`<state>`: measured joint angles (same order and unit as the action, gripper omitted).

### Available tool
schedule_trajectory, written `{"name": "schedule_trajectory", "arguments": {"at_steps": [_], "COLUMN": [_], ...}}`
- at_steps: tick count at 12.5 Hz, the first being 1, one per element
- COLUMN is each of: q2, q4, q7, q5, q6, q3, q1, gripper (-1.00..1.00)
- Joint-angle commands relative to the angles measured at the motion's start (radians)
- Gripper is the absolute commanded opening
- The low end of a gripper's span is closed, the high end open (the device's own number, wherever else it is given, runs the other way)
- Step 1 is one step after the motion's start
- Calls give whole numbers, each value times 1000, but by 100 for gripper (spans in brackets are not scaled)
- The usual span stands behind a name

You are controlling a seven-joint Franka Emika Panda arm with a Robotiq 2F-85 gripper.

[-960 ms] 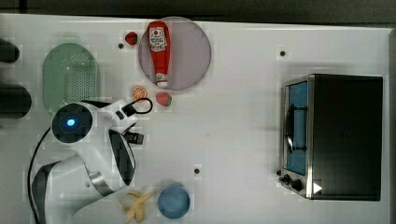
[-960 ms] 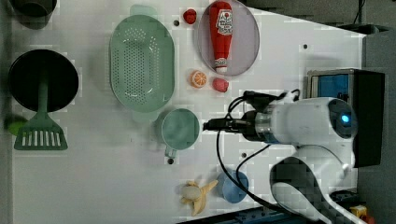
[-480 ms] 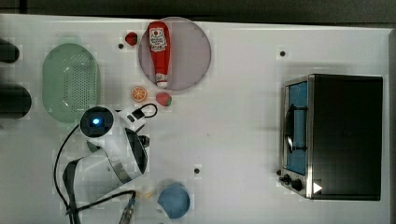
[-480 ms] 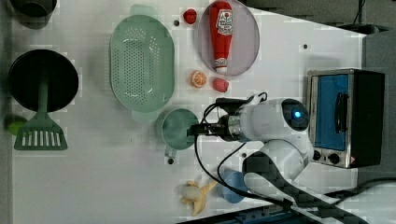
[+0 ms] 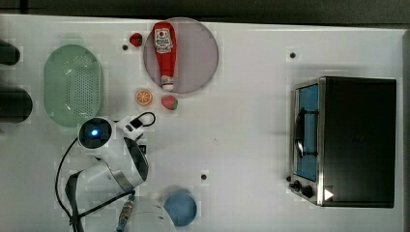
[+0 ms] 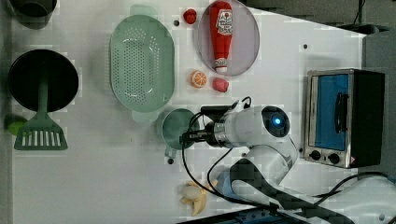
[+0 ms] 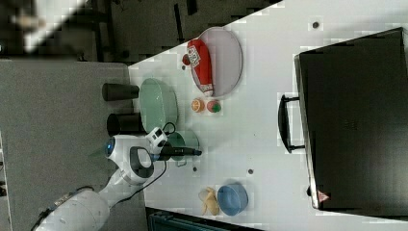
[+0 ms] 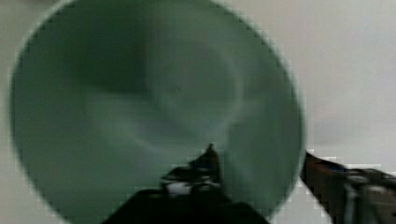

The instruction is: Drag mug left to right.

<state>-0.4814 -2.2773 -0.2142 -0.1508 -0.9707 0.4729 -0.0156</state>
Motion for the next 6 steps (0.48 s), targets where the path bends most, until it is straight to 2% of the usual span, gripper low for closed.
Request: {"name": "schedule_trajectory", "arguments": {"at_steps": [1, 2, 3, 6], "q2": [32, 32, 33, 55], "q4": [19, 18, 17, 2], "q7": [36, 32, 17, 2], "q5": [-8, -8, -8, -8], "q6": [-9, -9, -9, -6], "q3": [-16, -24, -30, -45], "q1": [4, 5, 7, 25], "gripper": [-29, -53, -65, -65]}}
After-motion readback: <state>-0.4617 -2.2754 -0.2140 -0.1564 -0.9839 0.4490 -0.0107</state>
